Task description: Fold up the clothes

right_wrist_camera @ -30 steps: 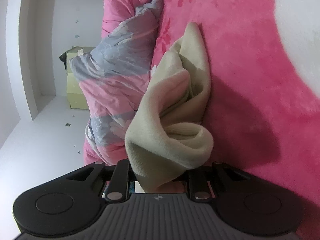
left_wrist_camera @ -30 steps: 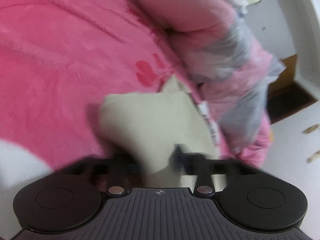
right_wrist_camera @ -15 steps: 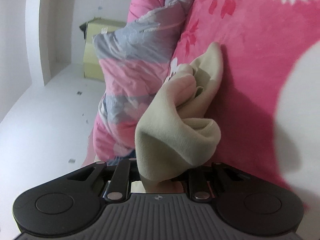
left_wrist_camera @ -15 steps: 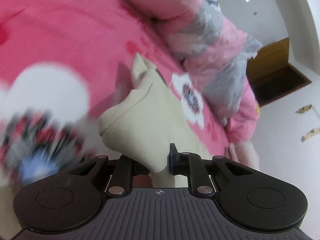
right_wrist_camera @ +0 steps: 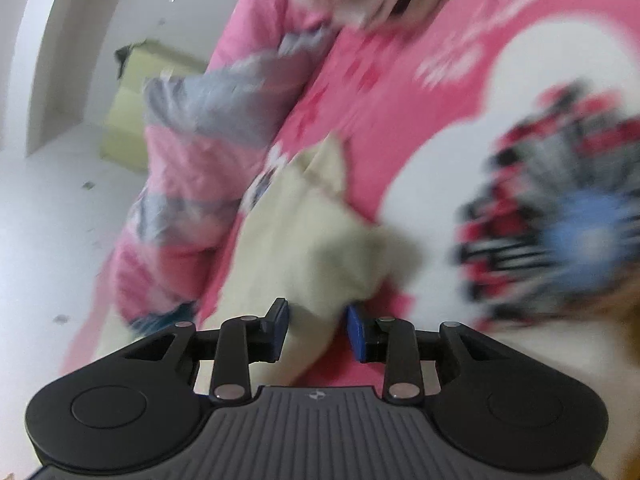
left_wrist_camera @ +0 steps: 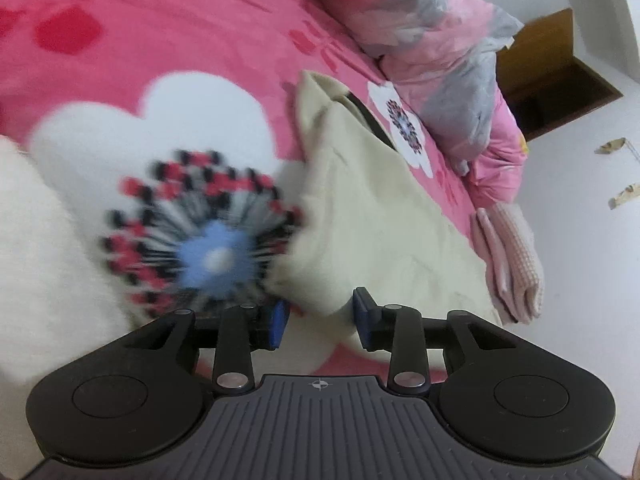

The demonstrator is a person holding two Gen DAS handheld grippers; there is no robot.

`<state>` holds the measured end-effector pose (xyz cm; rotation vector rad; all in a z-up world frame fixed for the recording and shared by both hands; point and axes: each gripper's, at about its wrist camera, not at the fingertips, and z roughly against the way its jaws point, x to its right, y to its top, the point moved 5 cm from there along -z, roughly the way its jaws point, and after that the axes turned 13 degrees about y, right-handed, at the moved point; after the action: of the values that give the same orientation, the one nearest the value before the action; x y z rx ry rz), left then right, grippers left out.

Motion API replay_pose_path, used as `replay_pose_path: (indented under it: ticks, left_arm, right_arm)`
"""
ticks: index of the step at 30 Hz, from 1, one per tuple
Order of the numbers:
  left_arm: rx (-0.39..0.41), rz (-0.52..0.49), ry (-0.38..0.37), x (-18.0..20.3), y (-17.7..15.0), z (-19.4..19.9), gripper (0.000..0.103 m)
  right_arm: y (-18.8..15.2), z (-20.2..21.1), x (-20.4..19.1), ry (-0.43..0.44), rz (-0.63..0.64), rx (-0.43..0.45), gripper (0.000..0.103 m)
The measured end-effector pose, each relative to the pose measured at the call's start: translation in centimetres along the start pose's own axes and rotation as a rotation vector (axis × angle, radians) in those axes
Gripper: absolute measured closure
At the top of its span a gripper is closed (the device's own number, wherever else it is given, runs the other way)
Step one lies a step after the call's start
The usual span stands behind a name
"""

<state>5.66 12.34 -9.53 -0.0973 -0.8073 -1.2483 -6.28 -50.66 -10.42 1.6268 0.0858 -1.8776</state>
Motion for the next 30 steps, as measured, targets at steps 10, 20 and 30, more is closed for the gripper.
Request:
replay_pose_path:
  ticks: [10, 20, 30]
  left_arm:
    - [0.230, -0.032, 0.018, -1.7, 4.8, 3.0, 0.059]
    - [0.175, -0.337, 0.018, 5.8, 7.2, -6.7, 0.049]
    - [0.179, -0.381, -0.135, 4.7, 7.9, -9.1, 0.050]
  right_arm:
    - [0.3, -2.3, -10.3, -0.034, 0.464, 0.028, 0.068]
    - [-8.8, -23.3, -20.2, 0.071, 1.193, -0.473, 0.069]
    - [-12.4, -30.5, -18.0, 0.004, 1.394, -0.775, 0.070]
